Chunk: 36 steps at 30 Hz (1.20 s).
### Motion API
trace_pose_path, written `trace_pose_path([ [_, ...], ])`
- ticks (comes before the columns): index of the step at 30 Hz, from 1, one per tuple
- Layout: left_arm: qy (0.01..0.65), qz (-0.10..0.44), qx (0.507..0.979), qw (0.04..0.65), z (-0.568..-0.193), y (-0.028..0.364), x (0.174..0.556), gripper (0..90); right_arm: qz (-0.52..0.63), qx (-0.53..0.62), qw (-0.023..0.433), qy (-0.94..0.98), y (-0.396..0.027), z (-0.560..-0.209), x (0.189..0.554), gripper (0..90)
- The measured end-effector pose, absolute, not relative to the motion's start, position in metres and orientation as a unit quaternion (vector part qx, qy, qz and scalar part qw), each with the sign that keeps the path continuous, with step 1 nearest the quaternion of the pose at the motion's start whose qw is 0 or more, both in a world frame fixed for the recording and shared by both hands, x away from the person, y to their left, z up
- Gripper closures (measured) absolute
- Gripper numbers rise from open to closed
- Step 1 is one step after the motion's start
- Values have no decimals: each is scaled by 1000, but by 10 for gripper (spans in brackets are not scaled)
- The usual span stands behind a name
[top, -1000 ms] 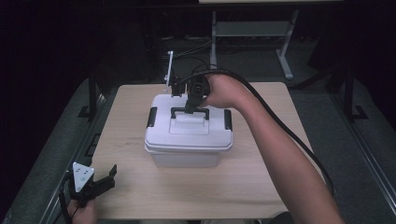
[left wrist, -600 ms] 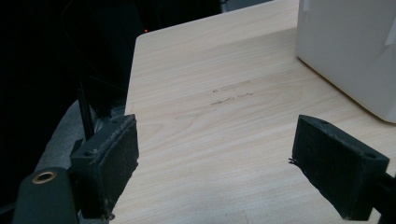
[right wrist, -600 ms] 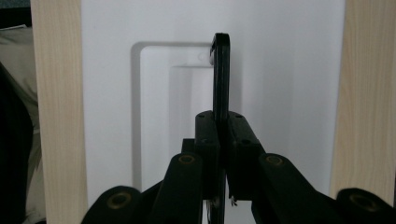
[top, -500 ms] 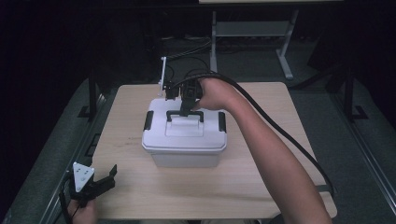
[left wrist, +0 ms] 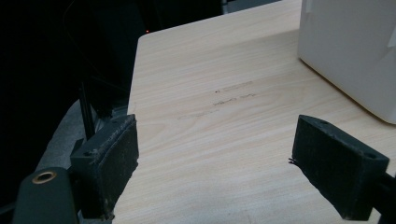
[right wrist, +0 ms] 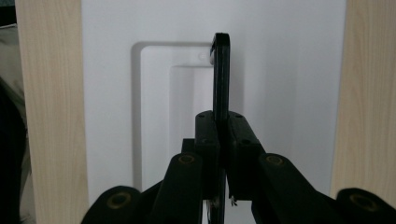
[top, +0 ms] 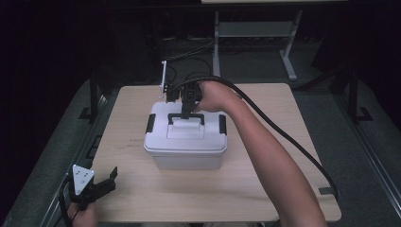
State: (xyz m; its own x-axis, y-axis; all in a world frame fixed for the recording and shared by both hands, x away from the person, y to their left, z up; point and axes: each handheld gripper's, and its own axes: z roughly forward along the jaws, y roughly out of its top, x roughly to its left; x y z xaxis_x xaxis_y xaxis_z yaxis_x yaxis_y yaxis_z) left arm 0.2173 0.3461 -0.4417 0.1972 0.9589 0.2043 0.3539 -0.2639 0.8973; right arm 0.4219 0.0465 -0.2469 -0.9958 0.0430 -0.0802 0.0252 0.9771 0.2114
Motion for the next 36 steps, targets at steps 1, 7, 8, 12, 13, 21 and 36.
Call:
trace_pose_path([
  [1,482,411,681,367,-442,346,217,140,103,16,41,994,47,-248,423,842],
  [7,483,411,681,367,-442,346,217,140,103,18,37,994,48,-253,425,842],
  [8,482,411,681,367,-442,346,217,141,103,18,37,994,48,-253,426,842],
  [12,483,411,680,367,-442,346,218,141,105,16,34,994,48,-254,426,842],
  [13,484,412,680,367,-442,346,217,141,105,15,34,994,48,-255,426,842],
  [21,485,413,678,367,-442,348,217,141,99,17,29,995,48,-261,428,842],
  [36,487,413,676,367,-443,348,216,141,108,23,21,994,47,-265,430,836],
])
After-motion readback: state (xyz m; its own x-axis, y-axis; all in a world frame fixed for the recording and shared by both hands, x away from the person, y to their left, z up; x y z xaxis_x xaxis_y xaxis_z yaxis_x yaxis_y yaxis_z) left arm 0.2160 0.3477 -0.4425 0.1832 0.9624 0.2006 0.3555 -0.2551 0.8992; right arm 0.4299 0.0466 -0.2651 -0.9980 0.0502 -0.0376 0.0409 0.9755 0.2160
